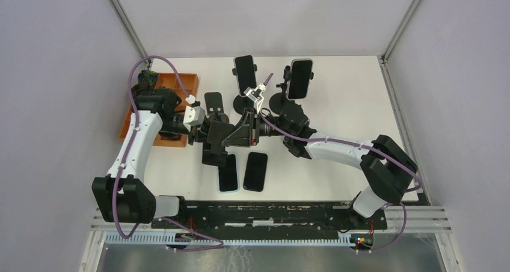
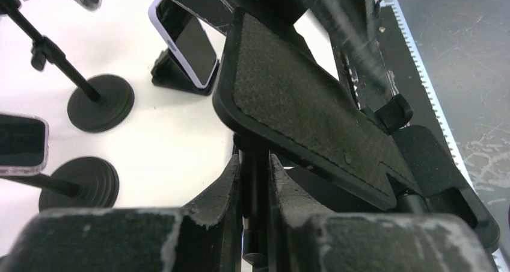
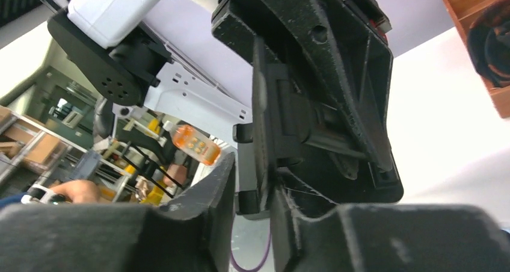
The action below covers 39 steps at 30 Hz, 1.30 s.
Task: Remove the phone from the phone stand
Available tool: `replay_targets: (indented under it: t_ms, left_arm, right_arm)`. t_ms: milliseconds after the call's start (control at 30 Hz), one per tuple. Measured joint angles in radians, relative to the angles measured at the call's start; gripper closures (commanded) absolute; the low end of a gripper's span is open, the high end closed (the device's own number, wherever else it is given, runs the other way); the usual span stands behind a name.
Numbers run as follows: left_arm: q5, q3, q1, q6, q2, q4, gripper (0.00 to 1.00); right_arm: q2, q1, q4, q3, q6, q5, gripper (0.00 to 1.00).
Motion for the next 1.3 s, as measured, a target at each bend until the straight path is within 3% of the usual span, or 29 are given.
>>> replay_targets:
  t_ms: [167,300,367,400,600,800,1000,1300]
  left_arm:
    - [0.003,-0.006,-0.002,0.013,-0.008,0.0,0.48]
    - [-0.02,-0.013,-0.002,0.028,-0.009,0.0,0.28]
    - [-0.037,-0.013,-0.002,0.032,-0.011,0.001,0.02]
    - [-0.046,-0.013,-0.002,0.036,-0.013,0.002,0.0]
    - [-0.113,-0.006,0.023,0.023,-0.021,0.051,0.0]
    - [-0.193,-0.006,0.063,-0.137,-0.072,0.211,0.0]
    - [-0.234,-0.006,0.063,-0.246,-0.111,0.3,0.0]
    - [-0.24,-0.006,0.063,-0.284,-0.111,0.319,0.0]
  right_arm:
    - [0.036,0.002,0.091,-0.002,0.069,0.009,1.0]
    - [0.036,-0.009,0.123,-0.009,0.08,0.0,1.0]
    - [0.025,-0.026,0.105,-0.026,0.057,-0.012,1.0]
    - [0.016,-0.041,0.086,-0.035,0.039,-0.02,1.0]
    - [-0.031,-0.15,-0.239,-0.029,-0.243,-0.059,1.0]
    - [0.025,-0.202,-0.546,0.081,-0.55,0.002,1.0]
    - [0.152,-0.211,-0.644,0.134,-0.709,0.041,1.0]
    - [0.254,-0.23,-0.675,0.143,-0.864,0.106,1.0]
